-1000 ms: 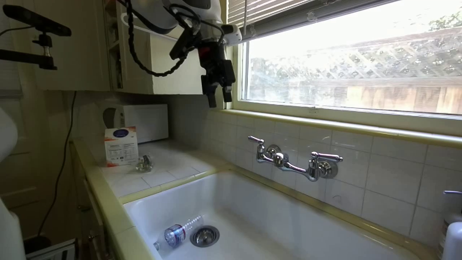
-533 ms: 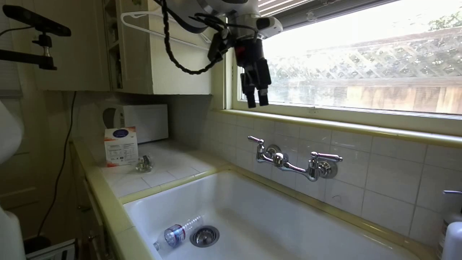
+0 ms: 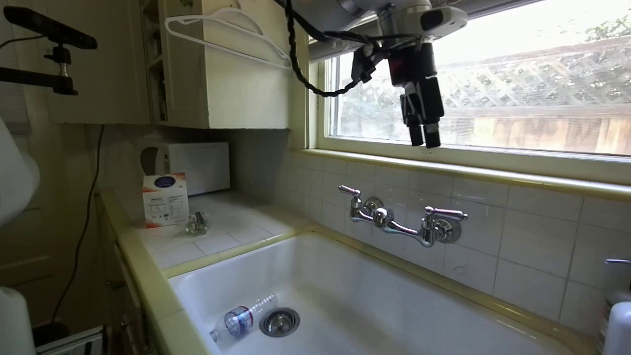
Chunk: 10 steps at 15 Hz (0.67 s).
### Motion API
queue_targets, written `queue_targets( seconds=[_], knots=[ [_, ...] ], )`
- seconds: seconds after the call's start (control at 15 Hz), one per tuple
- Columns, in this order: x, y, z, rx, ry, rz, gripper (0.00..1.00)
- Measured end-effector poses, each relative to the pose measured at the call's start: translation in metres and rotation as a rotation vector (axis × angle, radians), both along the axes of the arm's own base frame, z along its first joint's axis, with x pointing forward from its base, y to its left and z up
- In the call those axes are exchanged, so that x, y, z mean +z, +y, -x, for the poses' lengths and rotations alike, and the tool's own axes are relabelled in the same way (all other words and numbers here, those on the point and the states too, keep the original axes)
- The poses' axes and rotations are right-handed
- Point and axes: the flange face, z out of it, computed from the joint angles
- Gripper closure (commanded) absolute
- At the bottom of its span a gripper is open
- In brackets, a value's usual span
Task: Press down on the white pump bottle.
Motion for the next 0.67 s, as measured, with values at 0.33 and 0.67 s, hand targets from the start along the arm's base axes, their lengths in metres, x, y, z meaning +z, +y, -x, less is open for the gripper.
queue_targets(
  seconds=[0.33, 0.67],
  knots=[
    [-0.002, -0.054, -0.018, -0.048, -0.033, 0.009, 0.0],
    [-0.01, -0.105, -0.009, -0.088, -0.014, 0.018, 0.0]
  ],
)
